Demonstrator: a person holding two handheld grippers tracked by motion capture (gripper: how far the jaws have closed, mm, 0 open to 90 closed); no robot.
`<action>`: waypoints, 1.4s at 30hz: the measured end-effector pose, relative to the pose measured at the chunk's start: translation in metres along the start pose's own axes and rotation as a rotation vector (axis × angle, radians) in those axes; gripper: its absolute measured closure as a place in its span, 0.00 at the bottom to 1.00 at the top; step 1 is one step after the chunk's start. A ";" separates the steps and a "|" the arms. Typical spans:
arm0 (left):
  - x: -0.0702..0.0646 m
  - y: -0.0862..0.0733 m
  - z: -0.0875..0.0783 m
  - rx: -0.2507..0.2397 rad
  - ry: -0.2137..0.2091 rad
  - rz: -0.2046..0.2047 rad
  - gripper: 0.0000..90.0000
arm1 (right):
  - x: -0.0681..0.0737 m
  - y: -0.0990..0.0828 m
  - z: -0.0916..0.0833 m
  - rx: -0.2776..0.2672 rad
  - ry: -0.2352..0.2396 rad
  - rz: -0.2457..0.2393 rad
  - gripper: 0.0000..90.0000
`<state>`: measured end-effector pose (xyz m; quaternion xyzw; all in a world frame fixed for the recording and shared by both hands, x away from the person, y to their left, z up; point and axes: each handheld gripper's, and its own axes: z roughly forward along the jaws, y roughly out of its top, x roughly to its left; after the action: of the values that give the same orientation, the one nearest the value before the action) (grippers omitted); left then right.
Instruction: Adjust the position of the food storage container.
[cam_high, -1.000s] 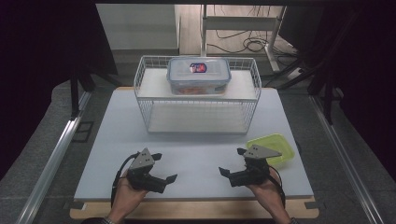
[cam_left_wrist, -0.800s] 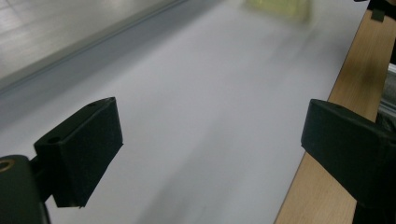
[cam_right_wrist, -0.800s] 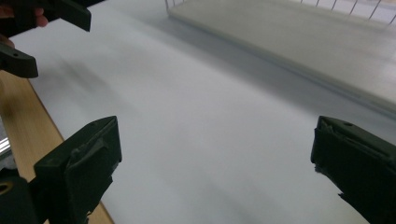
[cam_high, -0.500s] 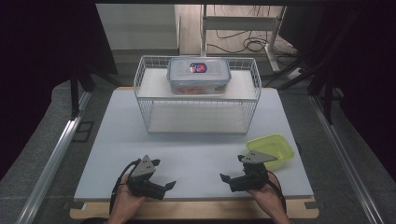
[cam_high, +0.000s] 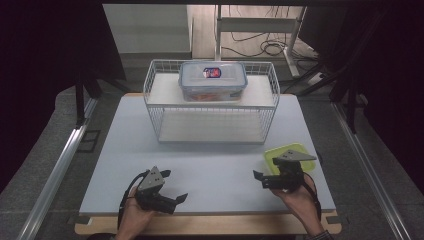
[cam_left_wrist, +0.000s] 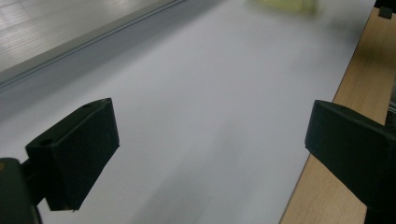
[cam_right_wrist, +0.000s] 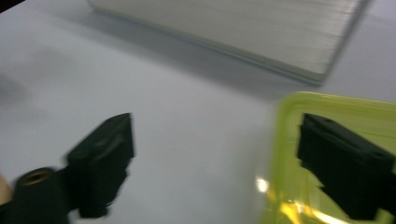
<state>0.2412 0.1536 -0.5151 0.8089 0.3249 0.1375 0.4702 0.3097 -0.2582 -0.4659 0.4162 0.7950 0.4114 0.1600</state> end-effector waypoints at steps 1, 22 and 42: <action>0.000 0.000 0.000 0.001 -0.002 0.000 0.03 | -0.004 0.000 -0.002 -0.004 -0.011 0.002 0.28; 0.002 -0.001 0.007 0.027 0.004 0.004 0.03 | -0.115 -0.013 -0.045 -0.009 -0.298 0.077 0.99; 0.002 -0.002 0.009 0.050 0.008 0.017 0.04 | -0.129 -0.028 -0.024 0.108 -0.308 0.106 0.99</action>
<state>0.2464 0.1490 -0.5219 0.8227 0.3234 0.1365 0.4473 0.3576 -0.3821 -0.4847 0.5235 0.7589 0.3075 0.2355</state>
